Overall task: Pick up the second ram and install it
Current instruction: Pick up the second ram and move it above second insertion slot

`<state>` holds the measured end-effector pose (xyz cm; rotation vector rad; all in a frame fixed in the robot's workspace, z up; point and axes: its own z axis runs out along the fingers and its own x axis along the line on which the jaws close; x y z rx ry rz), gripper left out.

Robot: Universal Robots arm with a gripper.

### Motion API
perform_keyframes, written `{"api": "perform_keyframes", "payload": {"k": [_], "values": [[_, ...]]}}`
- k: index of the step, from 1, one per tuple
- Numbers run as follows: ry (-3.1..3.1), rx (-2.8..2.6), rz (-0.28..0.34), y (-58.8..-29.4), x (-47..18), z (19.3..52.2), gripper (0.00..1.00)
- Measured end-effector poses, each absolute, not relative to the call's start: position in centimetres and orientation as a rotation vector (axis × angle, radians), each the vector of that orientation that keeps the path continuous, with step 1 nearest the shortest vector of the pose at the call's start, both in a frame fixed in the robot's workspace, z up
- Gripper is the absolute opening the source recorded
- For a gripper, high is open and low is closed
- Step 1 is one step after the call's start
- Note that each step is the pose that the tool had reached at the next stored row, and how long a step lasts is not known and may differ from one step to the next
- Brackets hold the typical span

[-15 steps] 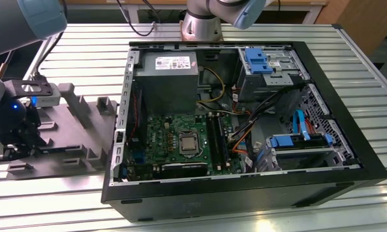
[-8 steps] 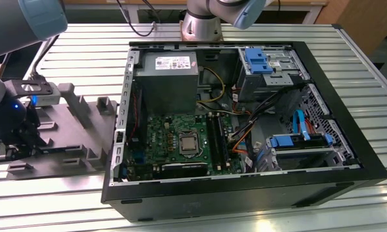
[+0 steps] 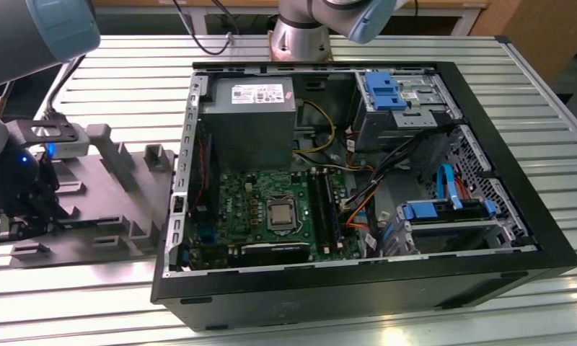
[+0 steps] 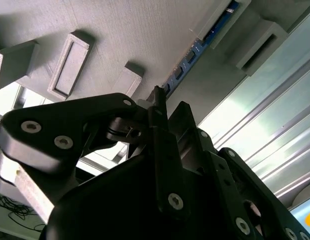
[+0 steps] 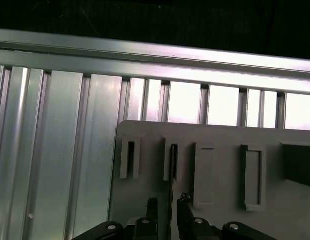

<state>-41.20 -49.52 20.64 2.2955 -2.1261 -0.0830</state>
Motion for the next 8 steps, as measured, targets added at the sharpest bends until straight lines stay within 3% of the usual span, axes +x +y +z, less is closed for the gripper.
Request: {"api": "perform_keyframes", "payload": {"k": [8], "values": [[-2.122, 2.299, -0.083, -49.53, -41.24, 20.32, 0.30]]}}
